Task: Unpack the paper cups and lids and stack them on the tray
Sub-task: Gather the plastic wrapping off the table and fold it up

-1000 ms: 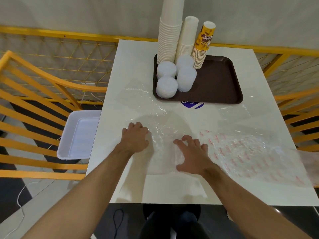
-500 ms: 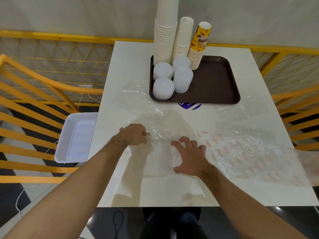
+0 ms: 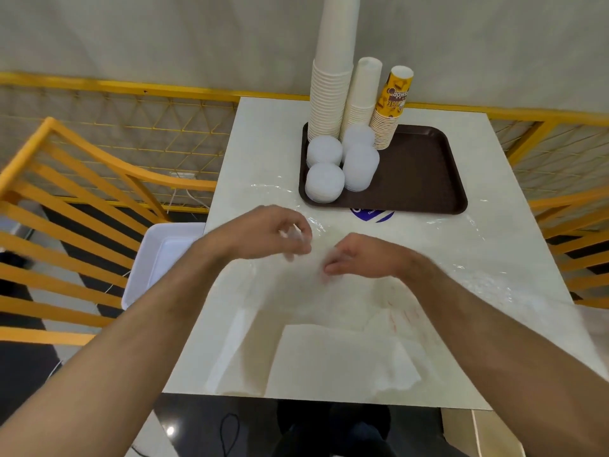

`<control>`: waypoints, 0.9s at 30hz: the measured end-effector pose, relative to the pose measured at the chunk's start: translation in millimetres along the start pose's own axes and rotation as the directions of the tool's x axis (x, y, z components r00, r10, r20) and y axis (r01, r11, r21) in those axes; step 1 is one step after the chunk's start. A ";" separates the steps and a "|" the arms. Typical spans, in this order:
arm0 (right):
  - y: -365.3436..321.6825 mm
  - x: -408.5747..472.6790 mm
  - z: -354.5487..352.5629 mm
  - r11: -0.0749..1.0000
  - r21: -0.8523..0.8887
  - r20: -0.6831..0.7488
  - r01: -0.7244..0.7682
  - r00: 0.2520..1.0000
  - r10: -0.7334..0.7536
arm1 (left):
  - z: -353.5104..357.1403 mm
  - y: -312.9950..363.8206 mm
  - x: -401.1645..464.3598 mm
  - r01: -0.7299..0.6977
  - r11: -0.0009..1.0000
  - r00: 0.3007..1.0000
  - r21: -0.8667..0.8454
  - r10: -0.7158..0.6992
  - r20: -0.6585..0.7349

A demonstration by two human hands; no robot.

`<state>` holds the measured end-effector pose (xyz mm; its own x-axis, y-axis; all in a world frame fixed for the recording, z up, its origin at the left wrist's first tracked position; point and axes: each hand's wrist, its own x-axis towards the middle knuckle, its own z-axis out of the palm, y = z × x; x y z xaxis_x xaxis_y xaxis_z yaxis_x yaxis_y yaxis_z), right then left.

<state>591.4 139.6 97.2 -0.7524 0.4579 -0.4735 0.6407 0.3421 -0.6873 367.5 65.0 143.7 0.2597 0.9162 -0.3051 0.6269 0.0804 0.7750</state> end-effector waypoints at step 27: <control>-24.4 -86.2 -53.6 0.550 0.791 -0.370 0.267 0.925 0.083 | 40.3 62.4 -4.9 -0.145 0.416 0.970 -0.898 -0.121 -0.212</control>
<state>648.8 135.8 184.3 -0.5870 0.7553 -0.2913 0.0311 -0.3385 -0.9404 434.9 49.7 171.3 0.0201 0.9622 -0.2718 -0.4367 0.2530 0.8633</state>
